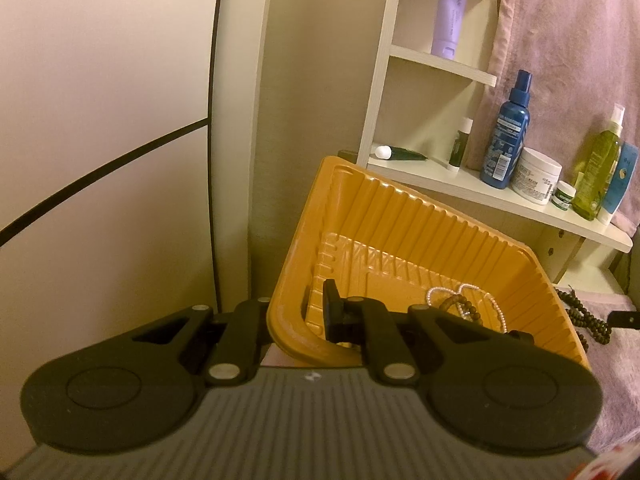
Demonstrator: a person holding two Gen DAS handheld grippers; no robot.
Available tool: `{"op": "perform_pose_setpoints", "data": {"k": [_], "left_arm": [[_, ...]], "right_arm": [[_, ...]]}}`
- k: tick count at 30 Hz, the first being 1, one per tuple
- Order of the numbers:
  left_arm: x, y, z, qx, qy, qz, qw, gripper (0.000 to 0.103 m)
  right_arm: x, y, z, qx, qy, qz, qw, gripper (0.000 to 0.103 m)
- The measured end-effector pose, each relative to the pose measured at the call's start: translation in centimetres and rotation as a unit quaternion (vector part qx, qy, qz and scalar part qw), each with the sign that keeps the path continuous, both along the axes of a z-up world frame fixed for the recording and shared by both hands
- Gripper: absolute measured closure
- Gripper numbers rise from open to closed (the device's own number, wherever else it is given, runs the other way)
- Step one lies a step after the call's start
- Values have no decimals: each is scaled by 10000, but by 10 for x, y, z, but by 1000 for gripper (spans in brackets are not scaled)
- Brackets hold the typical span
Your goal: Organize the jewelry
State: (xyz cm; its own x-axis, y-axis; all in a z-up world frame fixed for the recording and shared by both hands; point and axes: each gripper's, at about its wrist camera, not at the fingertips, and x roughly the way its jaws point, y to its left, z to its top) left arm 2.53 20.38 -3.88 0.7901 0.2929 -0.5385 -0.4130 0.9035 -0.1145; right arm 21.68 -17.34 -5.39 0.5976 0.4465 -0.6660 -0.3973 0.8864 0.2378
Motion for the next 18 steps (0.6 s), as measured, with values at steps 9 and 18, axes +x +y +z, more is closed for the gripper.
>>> {"op": "perform_pose_setpoints", "data": {"k": [9,18], "left_arm": [[2,1,-1,-16,18,5,10000,92],[6,2,-2,-34,46,16,10000,92]], "right_arm": [[29,28,-23,-260,77,357,9990,28],[35,44,-28,-89,264,610,9978,28]]}}
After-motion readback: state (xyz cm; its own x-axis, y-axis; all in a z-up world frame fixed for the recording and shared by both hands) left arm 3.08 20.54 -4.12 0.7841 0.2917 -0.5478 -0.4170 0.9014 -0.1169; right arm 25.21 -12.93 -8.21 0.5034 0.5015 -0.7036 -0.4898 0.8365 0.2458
